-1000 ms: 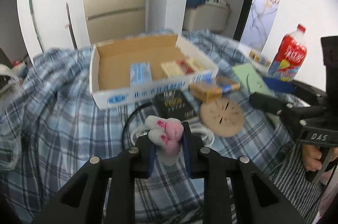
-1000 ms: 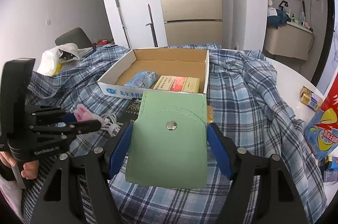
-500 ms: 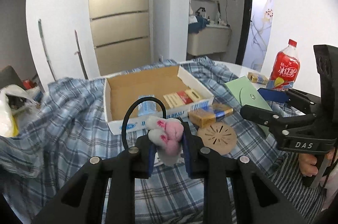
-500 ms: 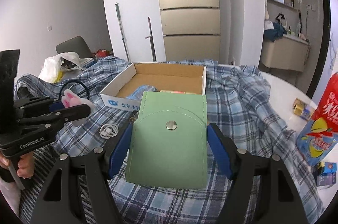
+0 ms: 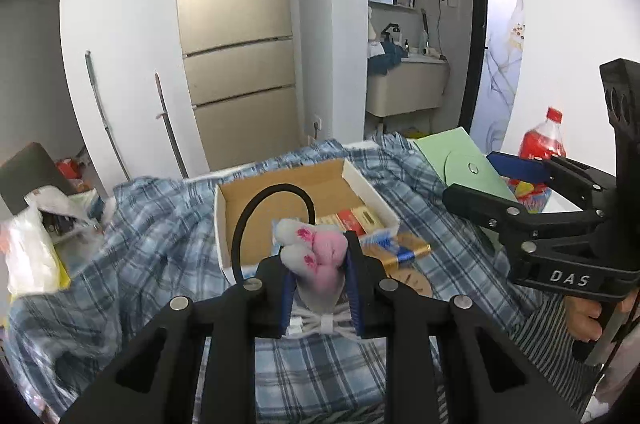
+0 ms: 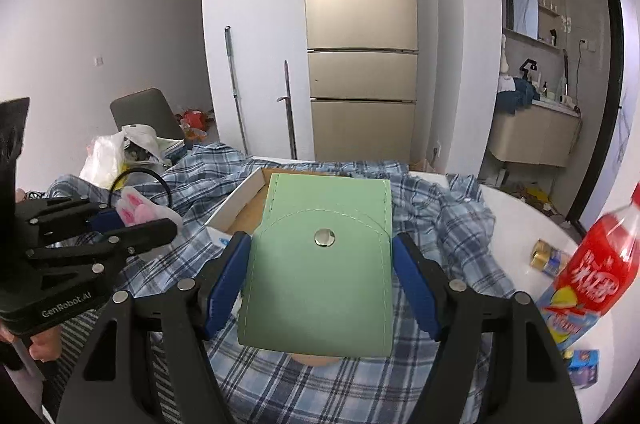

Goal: Organize soft objects

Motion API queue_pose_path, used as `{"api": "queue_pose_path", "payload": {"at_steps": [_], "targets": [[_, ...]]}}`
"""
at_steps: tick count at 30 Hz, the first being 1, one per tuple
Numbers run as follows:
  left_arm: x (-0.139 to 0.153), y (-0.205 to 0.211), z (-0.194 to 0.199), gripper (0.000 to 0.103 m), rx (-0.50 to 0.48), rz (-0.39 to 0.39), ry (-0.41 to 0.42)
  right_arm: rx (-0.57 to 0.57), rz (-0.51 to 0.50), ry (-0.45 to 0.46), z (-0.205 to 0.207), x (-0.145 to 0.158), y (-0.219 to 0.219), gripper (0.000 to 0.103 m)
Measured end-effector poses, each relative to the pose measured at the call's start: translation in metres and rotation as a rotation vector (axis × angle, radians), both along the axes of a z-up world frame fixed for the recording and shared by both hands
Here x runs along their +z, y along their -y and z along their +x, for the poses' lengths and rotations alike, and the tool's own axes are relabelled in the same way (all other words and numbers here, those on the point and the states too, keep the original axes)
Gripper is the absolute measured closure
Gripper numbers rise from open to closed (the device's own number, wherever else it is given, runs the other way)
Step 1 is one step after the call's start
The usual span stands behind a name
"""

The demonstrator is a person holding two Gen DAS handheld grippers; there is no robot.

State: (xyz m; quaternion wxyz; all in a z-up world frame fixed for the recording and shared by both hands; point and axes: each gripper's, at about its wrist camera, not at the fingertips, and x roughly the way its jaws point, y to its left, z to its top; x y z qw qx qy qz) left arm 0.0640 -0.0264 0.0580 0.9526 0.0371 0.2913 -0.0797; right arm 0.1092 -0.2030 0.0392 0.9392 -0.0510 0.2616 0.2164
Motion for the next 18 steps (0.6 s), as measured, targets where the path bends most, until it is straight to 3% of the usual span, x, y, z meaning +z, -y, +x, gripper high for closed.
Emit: {"api": "queue_pose_path", "payload": {"at_steps": [4, 9, 15, 18], "targets": [[0.022, -0.002, 0.014, 0.079, 0.018, -0.019, 0.022, -0.021, 0.009, 0.006, 0.015, 0.018, -0.001, 0.032], [0.05, -0.008, 0.033, 0.079, 0.06, -0.097, 0.033, -0.053, 0.057, 0.039, 0.039, 0.044, -0.004, 0.032], [0.075, -0.01, 0.056, 0.079, 0.106, -0.084, 0.08, -0.092, 0.091, 0.054, 0.076, 0.069, -0.012, 0.032], [0.082, -0.01, 0.075, 0.079, 0.139, -0.036, 0.101, -0.127, 0.068, 0.127, 0.083, 0.078, -0.022, 0.032]]}}
